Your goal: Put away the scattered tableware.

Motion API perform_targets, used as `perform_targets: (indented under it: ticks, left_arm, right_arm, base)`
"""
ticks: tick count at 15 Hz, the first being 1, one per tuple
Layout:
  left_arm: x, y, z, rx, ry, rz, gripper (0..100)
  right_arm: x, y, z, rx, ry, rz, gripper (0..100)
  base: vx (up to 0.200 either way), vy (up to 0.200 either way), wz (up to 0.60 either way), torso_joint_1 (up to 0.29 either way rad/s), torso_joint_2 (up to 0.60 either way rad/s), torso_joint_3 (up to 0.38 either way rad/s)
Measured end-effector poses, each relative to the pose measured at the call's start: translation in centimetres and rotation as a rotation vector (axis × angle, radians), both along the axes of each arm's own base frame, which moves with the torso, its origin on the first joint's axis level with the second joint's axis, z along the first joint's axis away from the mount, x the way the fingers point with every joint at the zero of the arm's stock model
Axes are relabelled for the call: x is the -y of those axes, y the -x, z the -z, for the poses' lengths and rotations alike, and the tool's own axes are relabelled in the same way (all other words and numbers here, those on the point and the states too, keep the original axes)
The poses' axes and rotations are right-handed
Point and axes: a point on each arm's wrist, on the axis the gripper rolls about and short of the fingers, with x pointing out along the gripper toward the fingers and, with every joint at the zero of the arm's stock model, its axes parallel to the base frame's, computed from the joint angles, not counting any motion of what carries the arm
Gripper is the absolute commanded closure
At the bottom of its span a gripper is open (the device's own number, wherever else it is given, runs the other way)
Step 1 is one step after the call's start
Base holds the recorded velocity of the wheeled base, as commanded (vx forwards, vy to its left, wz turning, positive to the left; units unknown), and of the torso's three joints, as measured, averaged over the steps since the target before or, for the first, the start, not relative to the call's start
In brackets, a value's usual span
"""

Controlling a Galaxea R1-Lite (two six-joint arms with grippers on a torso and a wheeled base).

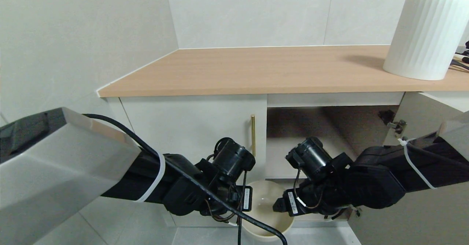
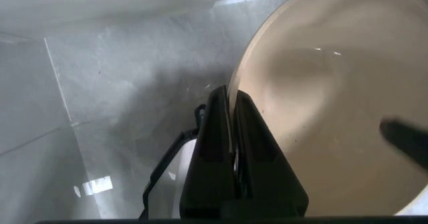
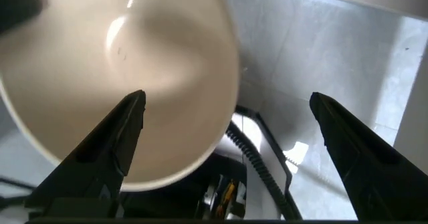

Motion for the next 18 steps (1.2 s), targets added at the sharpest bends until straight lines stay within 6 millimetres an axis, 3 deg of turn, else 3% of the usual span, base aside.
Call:
perform_targets:
  ticks: [2,3,17,18]
  left_arm:
    - [0.00,0.00,0.00,0.000,0.000,0.000,100]
    - [0.00,0.00,0.00,0.000,0.000,0.000,100]
    - [0.00,0.00,-0.03,0.000,0.002,-0.001,100]
    - [-0.01,0.01,-0.02,-0.001,0.000,0.000,0]
  right_arm:
    - [0.07,-0.23,-0.03,0.005,-0.003,0.007,0]
    - [0.07,-0.31,-0.01,0.007,-0.005,0.009,100]
    - [0.02,-0.48,0.44,-0.001,0.002,0.011,100]
    - [0.02,-0.49,0.46,-0.001,0.001,0.012,100]
  base:
    - [0.000,0.000,0.00,0.000,0.00,0.000]
    - [0.000,0.000,0.00,0.000,0.00,0.000]
    - [0.000,0.000,0.00,0.000,0.00,0.000]
    - [0.000,0.000,0.00,0.000,0.00,0.000]
